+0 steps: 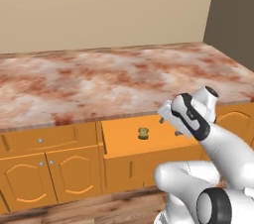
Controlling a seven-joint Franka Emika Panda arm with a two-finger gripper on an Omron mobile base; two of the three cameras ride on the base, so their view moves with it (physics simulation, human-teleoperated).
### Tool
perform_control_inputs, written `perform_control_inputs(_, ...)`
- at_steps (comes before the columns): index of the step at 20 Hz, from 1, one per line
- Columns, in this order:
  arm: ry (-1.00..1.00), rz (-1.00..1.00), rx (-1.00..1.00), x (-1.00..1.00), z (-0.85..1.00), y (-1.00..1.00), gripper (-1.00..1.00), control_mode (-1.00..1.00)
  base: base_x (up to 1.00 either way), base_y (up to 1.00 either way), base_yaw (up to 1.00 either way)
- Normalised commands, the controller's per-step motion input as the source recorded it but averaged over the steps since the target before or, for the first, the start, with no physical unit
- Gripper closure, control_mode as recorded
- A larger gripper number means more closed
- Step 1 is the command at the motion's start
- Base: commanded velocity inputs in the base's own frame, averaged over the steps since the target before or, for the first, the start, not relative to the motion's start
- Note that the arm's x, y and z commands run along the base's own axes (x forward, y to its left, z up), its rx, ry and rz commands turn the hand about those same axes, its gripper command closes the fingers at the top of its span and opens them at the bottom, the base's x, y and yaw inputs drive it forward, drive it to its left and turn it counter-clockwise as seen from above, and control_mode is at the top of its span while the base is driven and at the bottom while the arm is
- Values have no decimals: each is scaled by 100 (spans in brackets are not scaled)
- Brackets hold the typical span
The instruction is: Restock the sink supplies by placing the sponge and soap dispenser on the counter and next to the sink. Make sure the soap dispenser is upright.
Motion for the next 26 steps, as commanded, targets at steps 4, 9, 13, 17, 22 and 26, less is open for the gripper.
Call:
perform_control_inputs(4, 5, 14, -21, 14, -29, -3, -100, -100, 0, 0, 0)
perform_control_inputs(9, 8, 11, -27, 0, -53, 0, -100, -100, 0, 0, 0)
perform_control_inputs(13, 4, 14, -14, 8, -51, 6, -100, -100, 0, 0, 0)
perform_control_inputs(17, 3, 16, -6, 22, -25, 0, -100, -100, 0, 0, 0)
perform_control_inputs(22, -1, 16, -1, 25, -20, 0, -100, -100, 0, 0, 0)
perform_control_inputs(26, -3, 17, 0, 40, -12, 0, -100, -100, 0, 0, 0)
